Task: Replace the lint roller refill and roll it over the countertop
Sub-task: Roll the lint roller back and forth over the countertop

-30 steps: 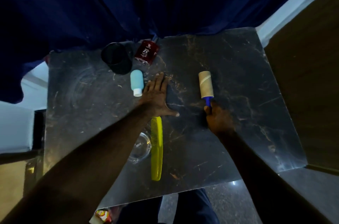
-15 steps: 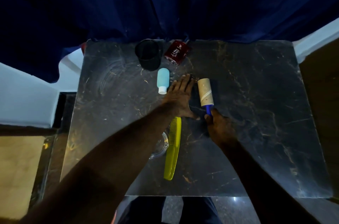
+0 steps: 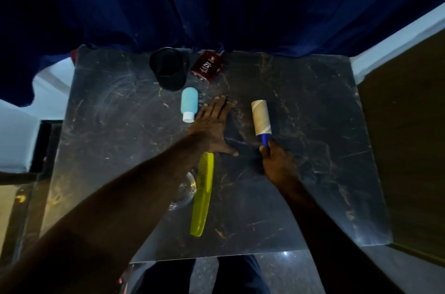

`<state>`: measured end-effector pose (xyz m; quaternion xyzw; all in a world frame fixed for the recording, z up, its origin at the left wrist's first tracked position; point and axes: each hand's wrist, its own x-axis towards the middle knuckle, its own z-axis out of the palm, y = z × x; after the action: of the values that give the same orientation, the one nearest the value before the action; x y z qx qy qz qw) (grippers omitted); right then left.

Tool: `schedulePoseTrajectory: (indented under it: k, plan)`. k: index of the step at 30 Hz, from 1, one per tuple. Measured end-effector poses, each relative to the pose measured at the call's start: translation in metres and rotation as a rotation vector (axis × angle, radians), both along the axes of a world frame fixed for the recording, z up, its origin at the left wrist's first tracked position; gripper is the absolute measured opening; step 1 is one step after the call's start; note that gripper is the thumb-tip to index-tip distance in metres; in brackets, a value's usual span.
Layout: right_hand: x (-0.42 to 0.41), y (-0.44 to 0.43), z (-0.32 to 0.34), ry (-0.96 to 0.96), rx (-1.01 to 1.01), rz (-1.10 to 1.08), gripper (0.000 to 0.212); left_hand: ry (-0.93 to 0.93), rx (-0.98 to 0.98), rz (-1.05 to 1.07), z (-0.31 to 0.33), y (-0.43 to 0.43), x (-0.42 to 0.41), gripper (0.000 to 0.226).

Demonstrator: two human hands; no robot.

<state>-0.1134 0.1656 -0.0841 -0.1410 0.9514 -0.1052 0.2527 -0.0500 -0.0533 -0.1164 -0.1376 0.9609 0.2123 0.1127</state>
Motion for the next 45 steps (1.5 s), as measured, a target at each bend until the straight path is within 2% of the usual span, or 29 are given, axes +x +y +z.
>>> schedulePoseTrajectory:
  k: [7, 11, 16, 34, 41, 45]
  plan:
    - [-0.026, 0.030, 0.005, -0.017, 0.044, -0.150, 0.050, 0.007, -0.012, -0.017, -0.003, 0.000, 0.000, 0.161]
    - [-0.035, 0.045, 0.005, -0.012, -0.005, -0.211, 0.051, -0.005, -0.009, -0.024, -0.004, 0.000, -0.001, 0.160]
    - [-0.043, 0.065, 0.007, 0.037, -0.080, -0.303, 0.042, -0.018, -0.001, -0.029, -0.007, -0.001, -0.002, 0.160]
    - [-0.071, 0.131, 0.011, -0.032, -0.116, -0.612, 0.044, -0.078, -0.003, -0.042, -0.006, -0.002, -0.003, 0.162]
    - [-0.072, 0.137, 0.018, -0.043, -0.086, -0.598, 0.043, -0.065, -0.014, -0.034, -0.007, -0.001, -0.003, 0.162]
    - [-0.069, 0.124, 0.015, -0.069, -0.152, -0.593, 0.044, -0.067, -0.021, -0.033, -0.004, 0.000, -0.002, 0.161]
